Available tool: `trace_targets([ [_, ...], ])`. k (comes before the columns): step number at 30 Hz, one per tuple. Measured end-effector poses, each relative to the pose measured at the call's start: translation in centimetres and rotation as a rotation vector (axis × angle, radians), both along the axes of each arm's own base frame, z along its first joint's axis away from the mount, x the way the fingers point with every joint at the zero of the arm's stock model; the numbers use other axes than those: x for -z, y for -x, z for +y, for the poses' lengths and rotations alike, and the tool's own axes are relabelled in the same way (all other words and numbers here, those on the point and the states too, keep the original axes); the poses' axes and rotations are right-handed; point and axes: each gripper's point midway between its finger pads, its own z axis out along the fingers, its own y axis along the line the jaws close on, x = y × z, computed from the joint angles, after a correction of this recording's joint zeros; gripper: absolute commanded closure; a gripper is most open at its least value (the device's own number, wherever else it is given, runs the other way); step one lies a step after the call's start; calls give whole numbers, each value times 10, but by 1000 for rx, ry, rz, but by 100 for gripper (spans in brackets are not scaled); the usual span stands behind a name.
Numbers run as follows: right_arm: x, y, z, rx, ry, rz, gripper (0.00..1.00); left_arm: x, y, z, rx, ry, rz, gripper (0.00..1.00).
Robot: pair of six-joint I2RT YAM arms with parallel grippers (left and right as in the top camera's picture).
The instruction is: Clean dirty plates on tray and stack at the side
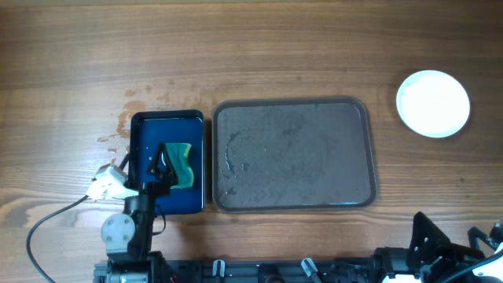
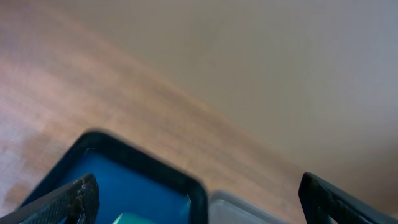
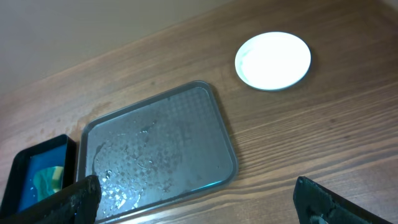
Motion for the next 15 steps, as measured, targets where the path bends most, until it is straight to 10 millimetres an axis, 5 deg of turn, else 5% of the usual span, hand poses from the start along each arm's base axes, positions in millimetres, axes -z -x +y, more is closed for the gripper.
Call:
trace_targets([
  [15,0,0,0,0,0,0,0,2,0,0,0,5,10,0],
])
